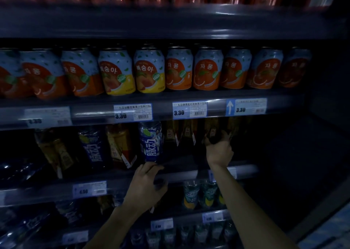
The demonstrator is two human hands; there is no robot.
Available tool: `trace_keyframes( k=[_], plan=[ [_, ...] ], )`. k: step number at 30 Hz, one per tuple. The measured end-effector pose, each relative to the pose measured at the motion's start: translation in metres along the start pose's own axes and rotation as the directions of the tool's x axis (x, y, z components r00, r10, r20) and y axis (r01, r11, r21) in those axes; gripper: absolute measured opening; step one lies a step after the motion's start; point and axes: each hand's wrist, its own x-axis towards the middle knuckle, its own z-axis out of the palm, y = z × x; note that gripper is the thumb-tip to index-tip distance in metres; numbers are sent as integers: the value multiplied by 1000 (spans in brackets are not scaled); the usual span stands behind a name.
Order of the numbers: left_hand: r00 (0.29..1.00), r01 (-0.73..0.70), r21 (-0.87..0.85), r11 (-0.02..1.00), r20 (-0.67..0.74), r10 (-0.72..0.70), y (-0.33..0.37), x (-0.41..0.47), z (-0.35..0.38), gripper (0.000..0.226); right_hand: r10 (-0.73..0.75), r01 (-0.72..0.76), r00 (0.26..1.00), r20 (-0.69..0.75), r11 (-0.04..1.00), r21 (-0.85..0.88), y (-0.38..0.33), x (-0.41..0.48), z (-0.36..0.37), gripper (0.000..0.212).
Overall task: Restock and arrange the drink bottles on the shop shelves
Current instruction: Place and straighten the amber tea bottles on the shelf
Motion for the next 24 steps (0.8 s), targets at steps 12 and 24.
trace_keyframes(
  k=[12, 24],
  plan=[
    [980, 198, -134, 971, 34, -195, -6, -10, -44, 49, -268, 266, 963, -1, 953, 148, -11, -58, -9, 46],
    [953, 302, -89, 949, -10, -304, -67, -66, -148, 50, -416, 371, 906, 83, 871, 322, -104, -177, 26, 45]
  ],
)
